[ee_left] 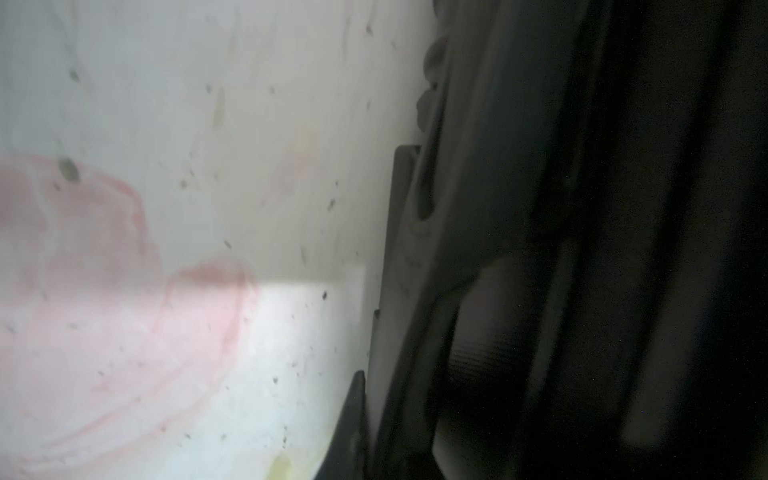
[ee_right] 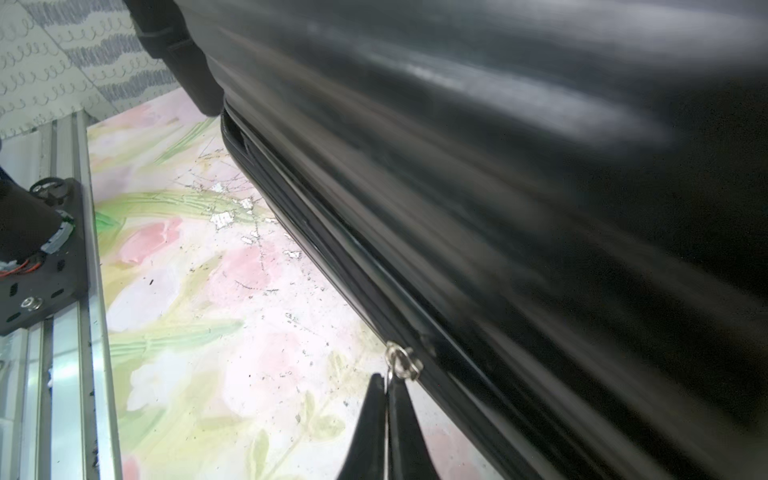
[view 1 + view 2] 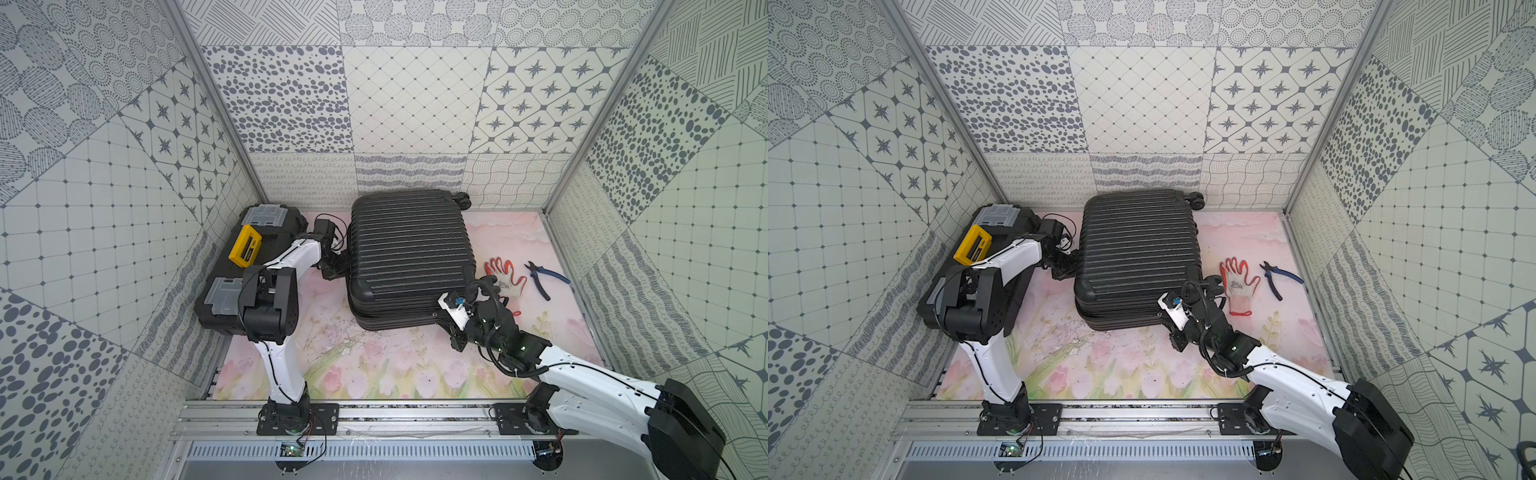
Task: Close the suitcase zippers
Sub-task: Zip the zipper on the suitcase.
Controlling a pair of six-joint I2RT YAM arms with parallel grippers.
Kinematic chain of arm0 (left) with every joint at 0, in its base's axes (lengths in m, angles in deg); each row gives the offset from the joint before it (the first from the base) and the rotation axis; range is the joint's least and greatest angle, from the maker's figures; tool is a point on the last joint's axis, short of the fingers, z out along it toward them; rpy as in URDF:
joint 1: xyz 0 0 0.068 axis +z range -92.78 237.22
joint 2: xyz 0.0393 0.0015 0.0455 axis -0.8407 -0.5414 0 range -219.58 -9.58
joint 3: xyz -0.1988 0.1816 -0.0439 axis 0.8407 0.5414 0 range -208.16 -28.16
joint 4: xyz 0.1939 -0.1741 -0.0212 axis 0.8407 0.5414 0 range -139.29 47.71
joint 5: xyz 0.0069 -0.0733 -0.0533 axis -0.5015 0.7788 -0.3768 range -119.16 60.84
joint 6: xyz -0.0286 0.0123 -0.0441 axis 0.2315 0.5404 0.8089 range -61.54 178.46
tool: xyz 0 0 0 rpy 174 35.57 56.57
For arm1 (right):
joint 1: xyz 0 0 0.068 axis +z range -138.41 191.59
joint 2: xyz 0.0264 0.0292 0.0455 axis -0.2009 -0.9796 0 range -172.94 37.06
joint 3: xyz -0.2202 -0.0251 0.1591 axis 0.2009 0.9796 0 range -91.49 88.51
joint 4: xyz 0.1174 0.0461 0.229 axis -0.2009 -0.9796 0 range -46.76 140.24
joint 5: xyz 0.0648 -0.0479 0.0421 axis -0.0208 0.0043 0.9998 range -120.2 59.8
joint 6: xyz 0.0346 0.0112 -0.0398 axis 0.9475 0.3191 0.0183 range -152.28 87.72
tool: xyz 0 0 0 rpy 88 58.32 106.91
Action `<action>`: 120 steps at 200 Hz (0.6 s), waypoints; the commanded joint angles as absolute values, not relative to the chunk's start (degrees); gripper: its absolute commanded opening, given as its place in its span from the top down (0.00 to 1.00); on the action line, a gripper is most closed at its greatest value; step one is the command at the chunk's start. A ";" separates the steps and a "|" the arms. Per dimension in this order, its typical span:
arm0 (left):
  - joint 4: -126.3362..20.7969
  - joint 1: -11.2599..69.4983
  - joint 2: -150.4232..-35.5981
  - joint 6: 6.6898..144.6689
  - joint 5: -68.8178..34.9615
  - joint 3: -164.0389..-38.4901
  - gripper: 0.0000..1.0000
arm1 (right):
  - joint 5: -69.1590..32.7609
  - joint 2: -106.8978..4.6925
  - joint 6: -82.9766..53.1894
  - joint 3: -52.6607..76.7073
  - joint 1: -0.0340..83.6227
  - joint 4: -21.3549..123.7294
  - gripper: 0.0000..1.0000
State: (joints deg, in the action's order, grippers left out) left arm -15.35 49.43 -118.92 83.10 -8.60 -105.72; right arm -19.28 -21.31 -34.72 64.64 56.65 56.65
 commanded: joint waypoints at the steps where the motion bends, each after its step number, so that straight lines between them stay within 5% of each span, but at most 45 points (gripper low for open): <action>1: -17.52 46.20 -114.81 97.00 -5.71 -100.34 1.00 | -15.24 -22.98 -37.94 61.01 59.06 60.72 1.00; 120: -30.42 36.02 -103.80 121.37 -9.64 -88.17 1.00 | -16.76 -33.43 -39.83 51.42 73.20 62.24 1.00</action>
State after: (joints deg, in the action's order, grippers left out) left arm -23.53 39.31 -106.68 103.82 -13.26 -89.74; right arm -18.78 -32.13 -39.35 55.35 69.96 53.81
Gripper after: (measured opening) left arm 0.088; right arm 0.047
